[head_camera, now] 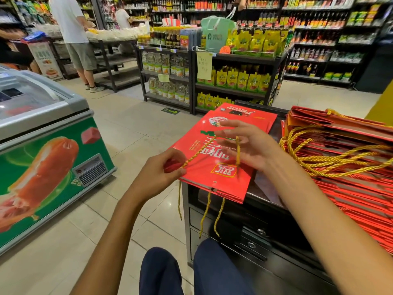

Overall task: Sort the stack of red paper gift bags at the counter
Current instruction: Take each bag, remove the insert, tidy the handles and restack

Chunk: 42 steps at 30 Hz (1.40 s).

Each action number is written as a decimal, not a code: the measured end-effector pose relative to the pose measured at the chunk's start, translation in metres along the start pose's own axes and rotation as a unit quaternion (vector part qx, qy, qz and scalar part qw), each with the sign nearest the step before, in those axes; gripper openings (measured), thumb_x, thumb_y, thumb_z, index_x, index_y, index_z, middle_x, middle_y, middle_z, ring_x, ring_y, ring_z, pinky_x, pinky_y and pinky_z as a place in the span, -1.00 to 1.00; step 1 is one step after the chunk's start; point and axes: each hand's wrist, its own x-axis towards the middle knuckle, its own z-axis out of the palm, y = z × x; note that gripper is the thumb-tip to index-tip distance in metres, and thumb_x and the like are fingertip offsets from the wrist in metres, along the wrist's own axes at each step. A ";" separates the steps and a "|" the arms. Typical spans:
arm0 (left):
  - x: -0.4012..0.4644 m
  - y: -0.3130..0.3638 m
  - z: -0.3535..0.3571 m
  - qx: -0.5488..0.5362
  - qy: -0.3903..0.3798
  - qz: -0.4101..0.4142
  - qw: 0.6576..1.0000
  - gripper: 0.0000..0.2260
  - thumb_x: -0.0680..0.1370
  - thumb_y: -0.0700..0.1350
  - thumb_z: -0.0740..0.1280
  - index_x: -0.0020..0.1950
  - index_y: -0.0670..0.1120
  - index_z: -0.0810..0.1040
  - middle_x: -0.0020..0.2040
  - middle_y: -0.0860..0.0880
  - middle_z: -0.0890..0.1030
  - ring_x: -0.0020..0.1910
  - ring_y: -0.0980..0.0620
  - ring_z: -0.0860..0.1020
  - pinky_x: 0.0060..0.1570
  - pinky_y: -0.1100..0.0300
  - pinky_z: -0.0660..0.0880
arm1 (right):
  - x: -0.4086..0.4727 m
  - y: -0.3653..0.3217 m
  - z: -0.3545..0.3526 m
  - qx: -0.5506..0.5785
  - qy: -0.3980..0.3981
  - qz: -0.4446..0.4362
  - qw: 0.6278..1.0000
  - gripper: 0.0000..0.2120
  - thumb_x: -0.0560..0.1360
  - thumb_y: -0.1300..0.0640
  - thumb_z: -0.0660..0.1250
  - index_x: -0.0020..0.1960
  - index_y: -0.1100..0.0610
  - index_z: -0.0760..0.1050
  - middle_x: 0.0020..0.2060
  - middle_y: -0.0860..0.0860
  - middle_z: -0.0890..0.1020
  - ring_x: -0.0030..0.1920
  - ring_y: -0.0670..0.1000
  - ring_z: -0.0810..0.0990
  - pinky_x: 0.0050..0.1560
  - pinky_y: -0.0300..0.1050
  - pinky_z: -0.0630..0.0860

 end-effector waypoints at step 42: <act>-0.023 -0.001 0.046 0.268 0.103 0.213 0.934 -0.71 0.64 0.09 0.32 0.22 -0.03 0.70 0.15 0.04 0.68 0.18 0.00 0.60 0.22 0.13 0.47 | -0.027 0.004 -0.012 -0.581 -0.130 -0.153 0.789 -0.93 0.47 0.11 0.54 -0.07 -0.04 0.74 -0.19 -0.20 0.73 -0.11 -0.19 0.67 0.02 -0.09 0.60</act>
